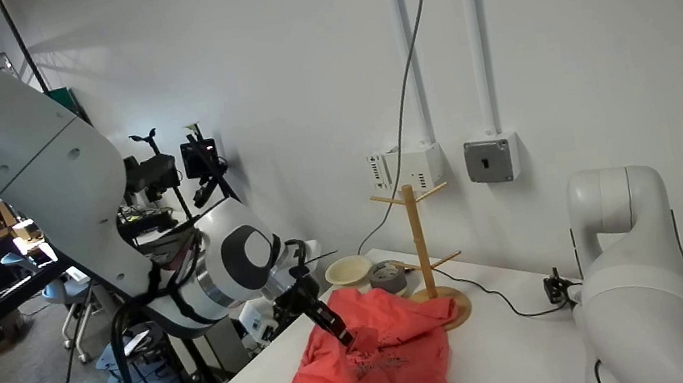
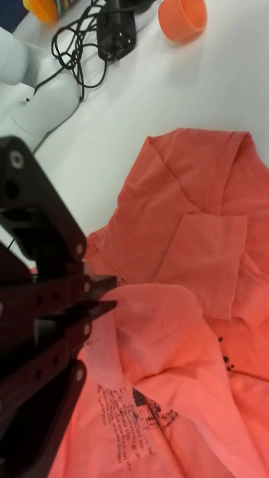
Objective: Position the sweater's sleeves on its chest
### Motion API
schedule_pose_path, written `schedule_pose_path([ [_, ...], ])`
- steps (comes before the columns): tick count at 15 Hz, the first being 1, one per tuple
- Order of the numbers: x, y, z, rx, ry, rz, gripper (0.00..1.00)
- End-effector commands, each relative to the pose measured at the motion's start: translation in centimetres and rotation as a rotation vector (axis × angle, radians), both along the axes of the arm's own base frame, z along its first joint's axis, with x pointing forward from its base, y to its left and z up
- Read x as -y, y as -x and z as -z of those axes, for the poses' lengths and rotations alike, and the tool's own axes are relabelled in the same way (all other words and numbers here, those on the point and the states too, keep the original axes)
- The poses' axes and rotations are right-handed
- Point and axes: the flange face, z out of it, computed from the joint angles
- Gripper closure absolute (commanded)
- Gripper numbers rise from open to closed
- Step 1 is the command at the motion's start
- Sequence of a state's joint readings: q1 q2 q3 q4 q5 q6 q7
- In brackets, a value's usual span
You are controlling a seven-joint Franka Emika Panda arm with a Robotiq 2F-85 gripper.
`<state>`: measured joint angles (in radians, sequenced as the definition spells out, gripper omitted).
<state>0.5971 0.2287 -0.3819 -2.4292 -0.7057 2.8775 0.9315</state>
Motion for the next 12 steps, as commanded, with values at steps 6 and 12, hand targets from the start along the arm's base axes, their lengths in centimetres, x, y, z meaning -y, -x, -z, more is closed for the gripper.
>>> schedule_pose_path([
  [6, -0.4, 0.2, 0.8, 0.073, 0.16, 0.069, 0.23],
  [12, -2.6, 1.0, 0.8, 0.034, -0.1, -0.032, 0.0],
])
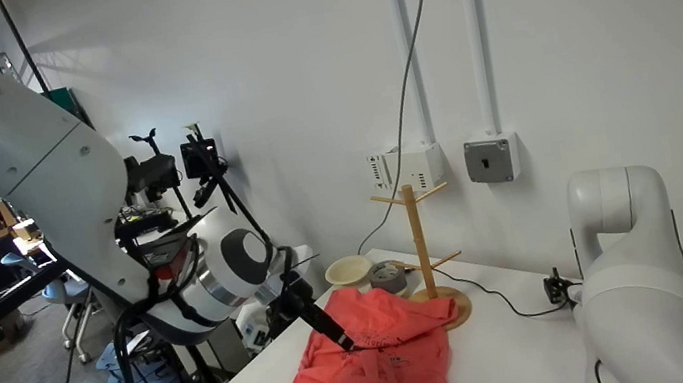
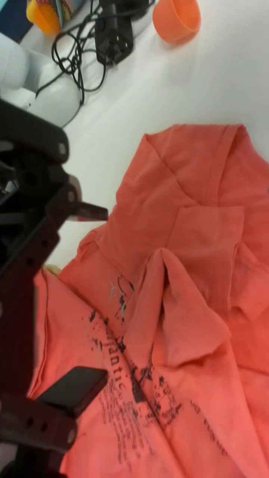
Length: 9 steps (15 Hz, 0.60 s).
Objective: Position the sweater's sleeves on its chest
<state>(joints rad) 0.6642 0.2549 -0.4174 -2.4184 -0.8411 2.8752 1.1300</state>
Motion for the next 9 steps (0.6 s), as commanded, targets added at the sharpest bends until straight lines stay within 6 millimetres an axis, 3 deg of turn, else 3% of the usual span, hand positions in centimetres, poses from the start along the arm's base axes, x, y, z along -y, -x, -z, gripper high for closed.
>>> schedule_pose_path([
  [1, -1.4, 0.0, -0.2, 0.007, -0.161, -0.092, 0.0],
  [6, -6.4, 0.3, 1.1, -0.003, -0.363, -0.164, 0.0],
  [9, -9.4, -1.4, 1.1, -0.04, -0.433, -0.21, 0.0],
])
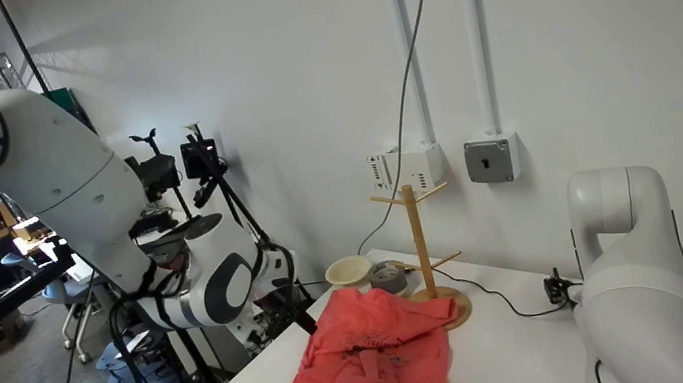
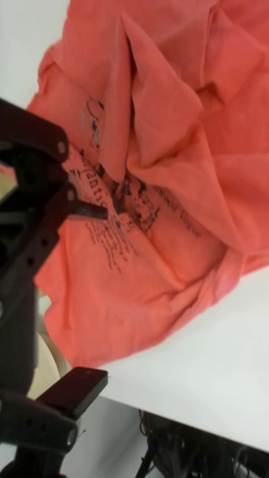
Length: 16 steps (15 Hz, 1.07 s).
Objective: Position the sweater's sleeves on its chest
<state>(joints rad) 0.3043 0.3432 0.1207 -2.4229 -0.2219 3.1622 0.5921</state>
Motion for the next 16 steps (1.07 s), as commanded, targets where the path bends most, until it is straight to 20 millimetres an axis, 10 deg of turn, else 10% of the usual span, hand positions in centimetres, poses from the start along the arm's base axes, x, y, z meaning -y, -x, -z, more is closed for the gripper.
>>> schedule_pose_path([
  [1, -2.4, -2.8, -0.3, -0.017, -0.092, -0.057, 0.0],
  [6, -2.3, -7.1, -2.1, -0.142, -0.101, -0.219, 0.0],
  [7, -2.9, -5.0, -1.7, -0.096, -0.082, -0.163, 0.0],
  [16, -1.9, -6.7, -2.5, -0.156, -0.071, -0.187, 0.0],
])
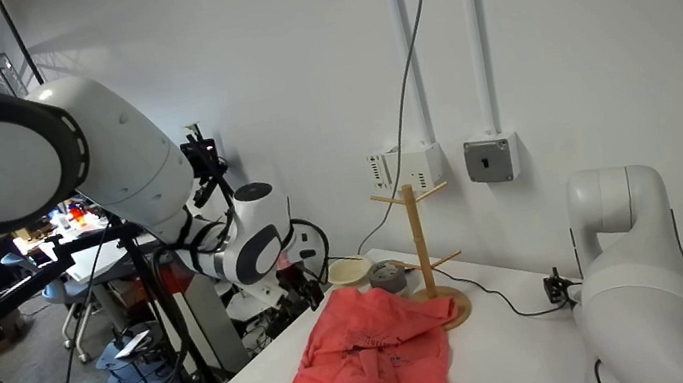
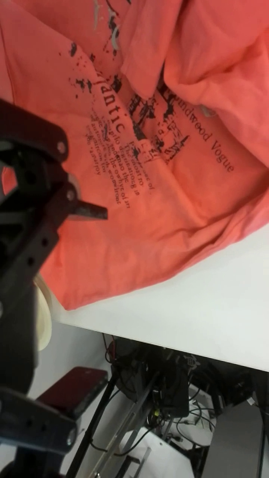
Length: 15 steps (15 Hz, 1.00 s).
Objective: Position the sweater's sleeves on its chest
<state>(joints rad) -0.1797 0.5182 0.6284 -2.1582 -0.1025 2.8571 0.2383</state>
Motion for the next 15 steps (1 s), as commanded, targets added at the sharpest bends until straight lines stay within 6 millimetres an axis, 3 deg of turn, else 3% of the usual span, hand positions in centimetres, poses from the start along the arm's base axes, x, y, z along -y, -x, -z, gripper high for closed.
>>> schedule_pose_path([
  [1, 0.6, 0.2, -1.6, -0.008, 0.052, 0.005, 0.0],
  [10, 1.8, 3.1, -9.3, 0.051, 0.246, -0.146, 0.0],
  [15, 3.1, 6.5, -11.1, 0.11, 0.315, -0.243, 0.0],
])
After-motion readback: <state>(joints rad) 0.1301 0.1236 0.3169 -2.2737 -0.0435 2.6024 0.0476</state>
